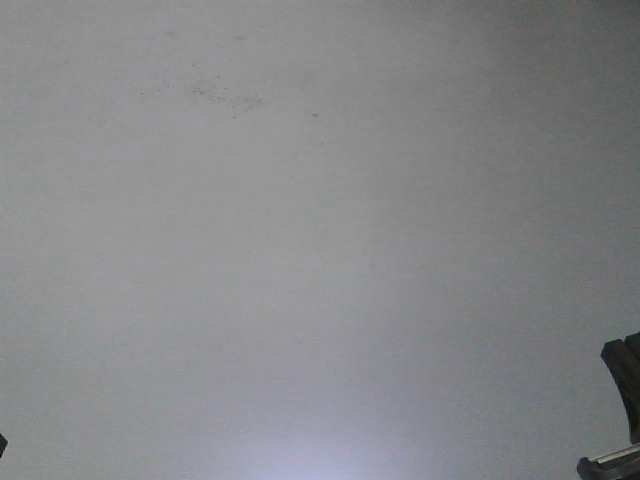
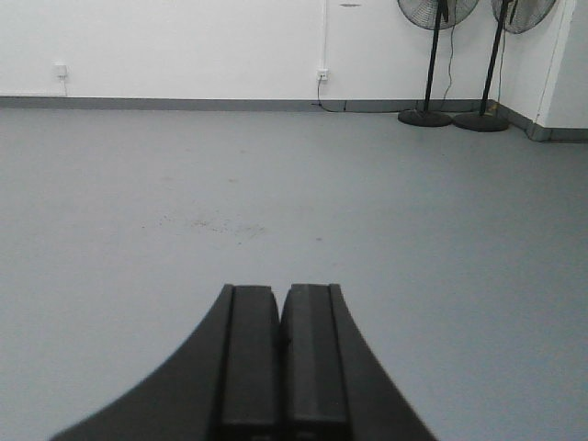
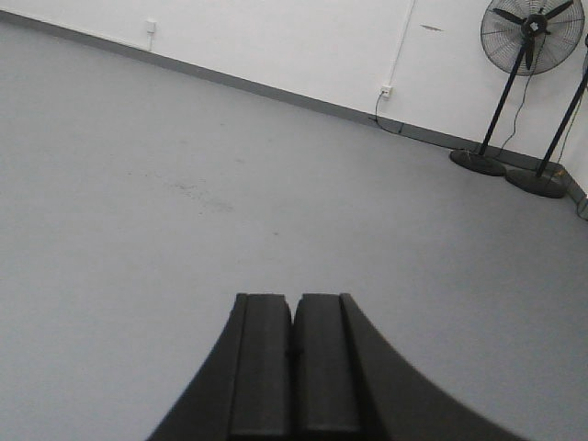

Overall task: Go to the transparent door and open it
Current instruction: 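Drive and turn the base toward the glass sliding door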

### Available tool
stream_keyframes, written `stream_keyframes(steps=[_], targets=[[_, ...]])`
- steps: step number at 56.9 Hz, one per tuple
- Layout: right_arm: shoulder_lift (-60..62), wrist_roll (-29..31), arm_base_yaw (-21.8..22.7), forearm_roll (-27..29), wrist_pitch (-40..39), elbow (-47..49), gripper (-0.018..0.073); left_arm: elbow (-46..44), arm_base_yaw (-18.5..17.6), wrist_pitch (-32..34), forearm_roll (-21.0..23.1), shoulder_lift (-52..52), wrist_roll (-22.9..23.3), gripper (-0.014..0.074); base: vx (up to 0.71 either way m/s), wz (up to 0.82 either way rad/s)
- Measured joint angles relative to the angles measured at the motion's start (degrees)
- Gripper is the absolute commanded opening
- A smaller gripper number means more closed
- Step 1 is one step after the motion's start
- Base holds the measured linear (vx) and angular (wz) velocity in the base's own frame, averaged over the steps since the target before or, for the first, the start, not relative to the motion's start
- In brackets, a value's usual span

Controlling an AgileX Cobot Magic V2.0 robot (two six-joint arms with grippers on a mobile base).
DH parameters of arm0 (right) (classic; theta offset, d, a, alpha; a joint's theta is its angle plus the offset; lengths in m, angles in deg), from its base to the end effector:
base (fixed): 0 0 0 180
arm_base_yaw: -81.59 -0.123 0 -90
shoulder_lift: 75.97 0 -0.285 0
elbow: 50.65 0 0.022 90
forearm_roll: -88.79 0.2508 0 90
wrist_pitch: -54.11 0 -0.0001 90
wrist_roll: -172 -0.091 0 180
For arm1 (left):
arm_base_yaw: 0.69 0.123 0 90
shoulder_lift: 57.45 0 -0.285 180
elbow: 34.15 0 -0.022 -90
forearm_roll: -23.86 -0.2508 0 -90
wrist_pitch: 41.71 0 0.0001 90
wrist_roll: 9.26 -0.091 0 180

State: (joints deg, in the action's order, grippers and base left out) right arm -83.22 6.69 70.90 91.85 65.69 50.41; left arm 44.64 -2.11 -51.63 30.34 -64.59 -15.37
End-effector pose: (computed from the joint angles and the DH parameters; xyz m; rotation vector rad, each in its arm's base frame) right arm 0.0551 0.0114 0.1852 -0.3390 1.6721 -0.0039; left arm 0.0563 -0.0032 0.1889 0.0314 1.6716 -0.0386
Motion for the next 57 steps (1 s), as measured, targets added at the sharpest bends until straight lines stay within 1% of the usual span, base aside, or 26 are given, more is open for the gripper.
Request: stream_keyframes(steps=[34, 57], targets=[[0.0, 0.0, 0.0, 0.0, 0.0, 0.0, -0.0006, 0.0, 0.0, 0.0, 0.0, 0.0, 0.0, -0.0006, 0.19, 0.1], [0.0, 0.0, 0.0, 0.0, 0.0, 0.0, -0.0006, 0.0, 0.0, 0.0, 0.0, 0.0, 0.0, -0.0006, 0.29, 0.12]])
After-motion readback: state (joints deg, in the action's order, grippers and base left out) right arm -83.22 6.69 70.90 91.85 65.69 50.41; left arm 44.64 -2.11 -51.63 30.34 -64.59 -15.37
